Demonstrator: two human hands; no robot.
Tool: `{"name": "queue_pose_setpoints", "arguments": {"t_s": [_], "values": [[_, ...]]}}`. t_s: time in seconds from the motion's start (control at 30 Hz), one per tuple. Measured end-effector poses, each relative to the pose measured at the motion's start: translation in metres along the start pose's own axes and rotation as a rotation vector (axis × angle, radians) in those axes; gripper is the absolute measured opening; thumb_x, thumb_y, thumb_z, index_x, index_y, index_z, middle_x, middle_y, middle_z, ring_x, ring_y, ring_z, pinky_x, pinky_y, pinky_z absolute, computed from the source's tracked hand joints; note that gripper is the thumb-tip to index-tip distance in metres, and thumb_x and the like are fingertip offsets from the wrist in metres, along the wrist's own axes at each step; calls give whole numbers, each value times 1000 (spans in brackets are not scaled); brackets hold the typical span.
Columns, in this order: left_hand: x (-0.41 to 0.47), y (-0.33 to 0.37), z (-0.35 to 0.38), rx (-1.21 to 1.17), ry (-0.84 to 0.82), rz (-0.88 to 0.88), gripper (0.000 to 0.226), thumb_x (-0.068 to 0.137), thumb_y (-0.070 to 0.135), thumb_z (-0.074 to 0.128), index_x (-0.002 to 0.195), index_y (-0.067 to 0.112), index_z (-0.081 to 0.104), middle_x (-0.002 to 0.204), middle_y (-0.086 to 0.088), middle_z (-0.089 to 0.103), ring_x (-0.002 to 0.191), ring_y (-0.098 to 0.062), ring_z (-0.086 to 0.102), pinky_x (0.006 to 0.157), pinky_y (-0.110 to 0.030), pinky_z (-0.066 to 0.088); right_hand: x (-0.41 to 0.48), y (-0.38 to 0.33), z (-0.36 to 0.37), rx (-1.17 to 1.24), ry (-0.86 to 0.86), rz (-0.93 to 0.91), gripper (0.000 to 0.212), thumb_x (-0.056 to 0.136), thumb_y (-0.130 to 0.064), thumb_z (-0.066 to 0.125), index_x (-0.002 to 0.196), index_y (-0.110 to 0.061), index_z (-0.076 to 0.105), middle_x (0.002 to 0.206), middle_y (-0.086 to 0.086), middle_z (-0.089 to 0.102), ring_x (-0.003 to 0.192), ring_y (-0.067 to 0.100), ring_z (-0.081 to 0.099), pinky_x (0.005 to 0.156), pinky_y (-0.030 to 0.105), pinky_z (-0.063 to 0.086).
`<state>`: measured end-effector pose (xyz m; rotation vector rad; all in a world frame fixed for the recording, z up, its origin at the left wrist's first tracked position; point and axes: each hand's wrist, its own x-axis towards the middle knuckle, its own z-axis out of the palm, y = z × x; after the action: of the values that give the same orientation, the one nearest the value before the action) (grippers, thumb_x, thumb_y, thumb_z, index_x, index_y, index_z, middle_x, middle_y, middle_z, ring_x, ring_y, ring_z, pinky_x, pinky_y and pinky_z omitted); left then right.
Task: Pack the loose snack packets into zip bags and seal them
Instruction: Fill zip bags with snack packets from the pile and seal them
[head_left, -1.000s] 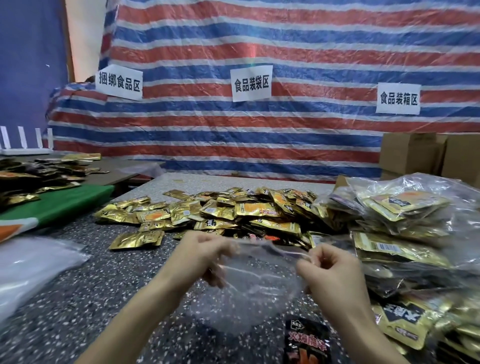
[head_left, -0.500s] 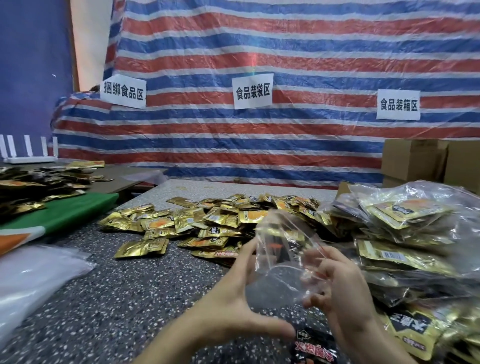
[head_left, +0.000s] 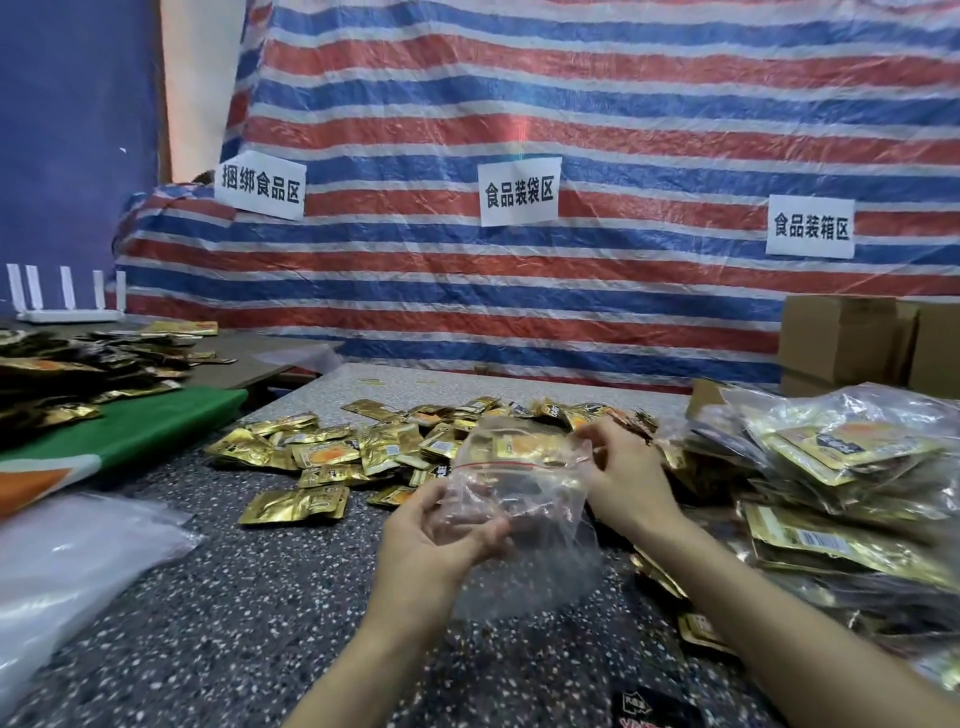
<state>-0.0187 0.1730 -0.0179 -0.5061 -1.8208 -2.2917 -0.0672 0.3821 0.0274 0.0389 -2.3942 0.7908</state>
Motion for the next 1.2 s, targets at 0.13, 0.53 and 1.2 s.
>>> {"name": "queue_pose_setpoints", "arguments": {"t_s": [0.13,0.53,1.2], "values": [[3,2,-3,-8,114,79,41,67,9,80,89,33,55,82,13,77,75,-2,73,59,-9,51,26,12,36,-313,-176,-24,33,98,-23,56,131,-28,53,138,2,55,133,24,45,112,45,35],[5,1,-5,-6,105,87,36,72,12,78,94,29,55,85,4,78,76,-2,72,61,-2,47,29,-1,55,-368,-388,33,53,105,-10,45,154,0,27,166,16,11,154,38,0,123,51,-6],[-4,-2,3,-27,-51,-46,40,64,8,77,91,28,55,85,-3,78,76,-21,75,59,-15,54,-3,-38,-51,1263,280,158,44,77,0,77,115,-23,71,108,5,76,91,25,76,61,31,59]]}}
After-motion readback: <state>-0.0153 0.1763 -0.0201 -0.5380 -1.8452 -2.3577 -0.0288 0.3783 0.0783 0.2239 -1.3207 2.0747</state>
